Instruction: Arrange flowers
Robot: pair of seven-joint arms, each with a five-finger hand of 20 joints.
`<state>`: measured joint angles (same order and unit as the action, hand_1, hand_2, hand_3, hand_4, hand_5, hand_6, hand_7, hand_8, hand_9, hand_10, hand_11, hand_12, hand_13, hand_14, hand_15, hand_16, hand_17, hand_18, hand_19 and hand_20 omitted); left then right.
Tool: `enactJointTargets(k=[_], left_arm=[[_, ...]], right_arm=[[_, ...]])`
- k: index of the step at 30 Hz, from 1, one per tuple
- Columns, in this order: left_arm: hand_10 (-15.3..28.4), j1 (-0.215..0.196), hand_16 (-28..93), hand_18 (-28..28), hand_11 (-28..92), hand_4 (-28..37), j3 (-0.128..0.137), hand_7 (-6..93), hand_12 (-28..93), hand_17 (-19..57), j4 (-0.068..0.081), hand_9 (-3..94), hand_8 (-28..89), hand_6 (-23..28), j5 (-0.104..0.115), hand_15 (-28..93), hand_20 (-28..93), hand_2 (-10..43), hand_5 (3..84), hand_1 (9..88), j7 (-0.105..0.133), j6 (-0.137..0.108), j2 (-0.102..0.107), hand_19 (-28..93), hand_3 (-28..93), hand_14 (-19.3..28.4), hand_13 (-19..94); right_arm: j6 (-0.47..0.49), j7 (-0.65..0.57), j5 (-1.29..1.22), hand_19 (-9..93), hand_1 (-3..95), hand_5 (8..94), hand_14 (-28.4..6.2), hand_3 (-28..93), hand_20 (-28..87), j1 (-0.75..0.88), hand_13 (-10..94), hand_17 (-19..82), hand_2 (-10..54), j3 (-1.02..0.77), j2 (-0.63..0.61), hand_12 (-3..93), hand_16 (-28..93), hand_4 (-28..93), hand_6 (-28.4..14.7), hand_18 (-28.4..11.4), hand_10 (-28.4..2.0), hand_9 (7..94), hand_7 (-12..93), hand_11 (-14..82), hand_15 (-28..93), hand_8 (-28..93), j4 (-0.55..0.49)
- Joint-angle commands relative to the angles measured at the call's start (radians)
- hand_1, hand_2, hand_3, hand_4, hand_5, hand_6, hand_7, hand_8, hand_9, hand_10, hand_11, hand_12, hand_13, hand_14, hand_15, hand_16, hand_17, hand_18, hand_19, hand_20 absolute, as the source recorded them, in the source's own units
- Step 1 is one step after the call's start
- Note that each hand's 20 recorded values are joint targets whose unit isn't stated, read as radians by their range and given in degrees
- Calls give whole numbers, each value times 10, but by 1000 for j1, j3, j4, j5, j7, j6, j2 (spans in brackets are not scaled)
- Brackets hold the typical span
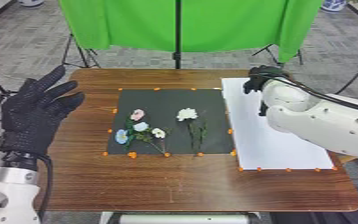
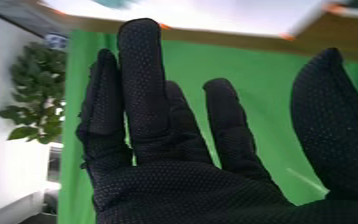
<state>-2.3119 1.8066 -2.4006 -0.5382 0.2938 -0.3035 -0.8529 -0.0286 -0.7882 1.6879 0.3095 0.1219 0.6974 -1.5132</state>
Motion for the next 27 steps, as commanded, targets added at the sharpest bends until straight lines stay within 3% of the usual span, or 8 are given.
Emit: enactJointTargets(k=[1,20,27], left_arm=[[204,-8,-131,271,283,-283,4,126,113,-56,0,302,-83,100,3,623,175,109,357,185,3,-8,-7,667,748,284,255],[203,-3,-131,270,285,-283,-6,126,112,-56,-1,301,-84,101,2,624,174,108,358,188,14,-5,-19,667,749,284,255],[203,-12,-131,270,286,-283,-5,126,112,-56,-4,301,-83,101,-3,624,174,108,357,189,14,-4,-30,666,748,284,255]], right_arm=[[117,15,-4,831,200,334,-151,861,217,40,525,244,-14,-46,-62,134,100,-250,-15,-233,-173,348,129,44,586,-120,61],[68,29,-11,838,193,284,-143,879,179,5,529,225,-15,-7,-21,139,91,-257,-4,-233,-165,345,145,51,626,-129,121],[179,58,-10,835,197,267,-139,878,175,44,529,217,-14,-73,-7,140,90,-258,-1,-237,-157,343,145,53,634,-126,136]])
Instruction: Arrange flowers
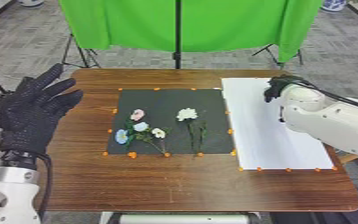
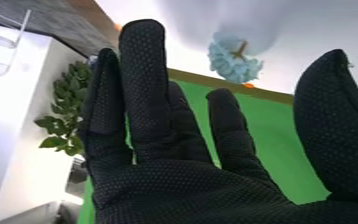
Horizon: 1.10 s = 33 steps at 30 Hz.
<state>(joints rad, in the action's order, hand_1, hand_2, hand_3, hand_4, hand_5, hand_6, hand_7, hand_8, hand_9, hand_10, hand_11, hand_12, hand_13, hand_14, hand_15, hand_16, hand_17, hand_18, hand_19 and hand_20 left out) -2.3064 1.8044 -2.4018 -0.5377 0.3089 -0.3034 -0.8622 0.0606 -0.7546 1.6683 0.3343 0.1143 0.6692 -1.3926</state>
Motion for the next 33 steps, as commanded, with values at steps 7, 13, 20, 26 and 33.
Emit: enactJointTargets(k=[7,13,20,26,33], left_arm=[[203,-26,-131,270,286,-283,0,125,112,-56,-4,301,-83,101,-3,625,174,109,359,189,2,-1,-26,667,748,284,255],[203,-18,-131,270,285,-283,-4,124,112,-56,-2,301,-83,102,-9,625,174,109,359,190,-5,0,-32,667,748,284,255],[203,-7,-131,269,286,-283,-8,124,113,-56,1,301,-83,102,-13,625,173,108,359,189,-16,4,-36,667,749,284,255],[203,0,-132,269,286,-283,-11,125,112,-56,3,302,-83,102,-16,624,173,108,359,190,-27,5,-39,667,748,284,255],[203,4,-132,268,288,-283,-16,126,111,-57,5,303,-83,102,-10,624,173,109,360,190,-26,4,-29,666,747,284,255]], right_arm=[[158,26,-8,828,205,316,-138,875,175,52,533,213,-12,-115,22,142,87,-260,-5,-238,-120,373,154,64,629,-130,28],[112,34,14,816,241,358,-124,874,177,55,557,214,-21,-90,24,143,89,-263,-9,-237,-109,424,164,85,617,-130,26],[-36,8,31,818,368,474,-60,857,165,21,689,287,-77,25,17,142,129,-280,1,-196,-100,623,243,215,606,-159,16],[-217,12,88,849,504,608,-13,752,112,-15,800,361,-95,144,4,309,211,-282,20,-165,-50,845,467,129,551,-79,10],[-343,6,147,875,523,694,-2,750,107,-25,854,415,-95,178,-5,333,192,-283,34,-139,-34,906,483,160,561,-57,-39]])
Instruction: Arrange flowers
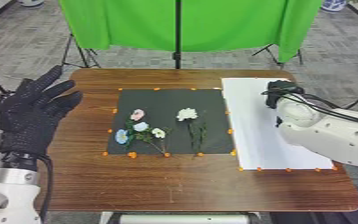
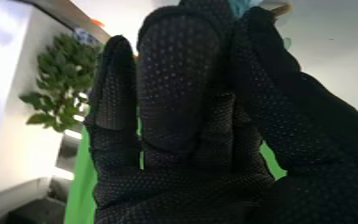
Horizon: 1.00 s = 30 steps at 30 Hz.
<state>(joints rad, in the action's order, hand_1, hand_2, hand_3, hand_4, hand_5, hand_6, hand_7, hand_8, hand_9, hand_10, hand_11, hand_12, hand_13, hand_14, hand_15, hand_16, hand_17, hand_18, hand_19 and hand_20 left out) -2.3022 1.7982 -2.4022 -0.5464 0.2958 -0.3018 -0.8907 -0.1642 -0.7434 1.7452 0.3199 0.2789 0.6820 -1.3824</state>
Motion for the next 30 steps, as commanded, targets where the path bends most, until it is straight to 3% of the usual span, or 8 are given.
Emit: enactJointTargets(k=[1,7,17,20,30], left_arm=[[202,-1,-132,268,288,-283,-9,127,111,-57,5,303,-83,102,0,624,173,109,360,190,-12,2,-1,666,748,284,255],[203,6,-131,268,287,-283,-10,125,110,-57,6,304,-83,103,-3,625,174,109,361,189,-18,6,0,666,748,284,255],[202,8,-131,268,288,-283,-12,126,111,-57,8,303,-84,102,-2,625,174,110,361,190,-28,5,0,665,747,284,256],[203,10,-131,268,287,-283,-16,126,111,-57,10,304,-84,102,4,625,174,110,360,190,-20,3,8,665,747,284,256],[203,7,-131,268,288,-283,-22,125,111,-57,10,304,-83,102,5,625,174,109,361,190,-14,0,6,665,748,284,256]], right_arm=[[-128,-5,78,876,523,697,-3,751,107,-14,854,416,-95,12,-15,334,193,-283,33,-139,-34,908,482,162,561,-56,-58],[-236,14,121,884,529,712,-4,755,110,-54,858,415,-95,36,21,337,197,-283,28,-142,-37,914,469,173,571,-50,-121],[-261,62,156,894,528,717,-7,763,112,-27,858,413,-95,8,145,334,198,-283,25,-145,-41,916,463,182,577,-41,-241],[-259,51,199,895,527,719,-8,764,112,-11,858,412,-95,27,172,334,199,-283,24,-146,-41,916,460,184,579,-40,-265],[-262,9,253,899,526,721,-8,768,113,1,858,409,-95,66,161,336,198,-283,23,-150,-42,916,458,186,580,-38,-310]])
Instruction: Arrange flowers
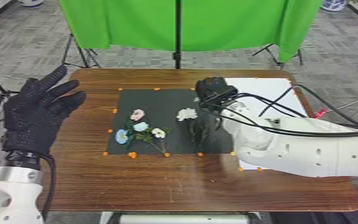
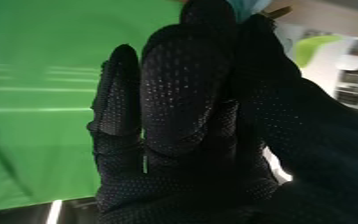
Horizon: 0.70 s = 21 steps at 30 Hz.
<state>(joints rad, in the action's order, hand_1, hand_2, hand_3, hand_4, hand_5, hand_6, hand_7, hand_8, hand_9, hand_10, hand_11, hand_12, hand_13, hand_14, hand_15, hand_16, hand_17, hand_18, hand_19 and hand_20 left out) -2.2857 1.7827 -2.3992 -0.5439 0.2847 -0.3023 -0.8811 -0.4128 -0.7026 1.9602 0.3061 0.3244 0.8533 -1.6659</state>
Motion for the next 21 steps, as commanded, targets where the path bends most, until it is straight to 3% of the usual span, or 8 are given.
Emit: enactJointTargets(k=[1,9,18,21], left_arm=[[203,-12,-131,269,288,-283,-5,125,110,-58,6,304,-83,103,1,625,174,109,361,190,-1,0,-3,666,748,284,255],[202,-16,-131,269,288,-283,-13,126,110,-58,6,304,-83,103,11,625,174,109,361,190,12,-9,7,665,748,284,255],[202,-6,-131,269,289,-283,-16,126,111,-58,9,304,-83,102,0,624,174,108,361,190,-5,0,-3,665,748,284,256],[202,-14,-131,269,290,-283,-15,126,110,-58,8,304,-83,102,7,624,174,108,361,190,3,-5,-1,665,748,284,255]], right_arm=[[-13,-38,39,900,527,722,-8,767,113,19,858,409,-95,13,-15,336,198,-283,22,-151,-42,916,457,186,580,-38,-28],[-34,-84,58,903,530,727,-10,767,113,6,859,407,-95,27,-32,335,198,-283,17,-154,-45,919,450,185,580,-34,-32],[12,-85,97,905,532,727,-12,766,111,-3,857,404,-95,69,-68,337,198,-283,15,-155,-50,916,445,186,580,-31,-51],[30,-76,102,904,533,726,-13,765,110,18,853,400,-95,54,-81,337,199,-283,15,-156,-51,914,445,184,582,-30,-58]])
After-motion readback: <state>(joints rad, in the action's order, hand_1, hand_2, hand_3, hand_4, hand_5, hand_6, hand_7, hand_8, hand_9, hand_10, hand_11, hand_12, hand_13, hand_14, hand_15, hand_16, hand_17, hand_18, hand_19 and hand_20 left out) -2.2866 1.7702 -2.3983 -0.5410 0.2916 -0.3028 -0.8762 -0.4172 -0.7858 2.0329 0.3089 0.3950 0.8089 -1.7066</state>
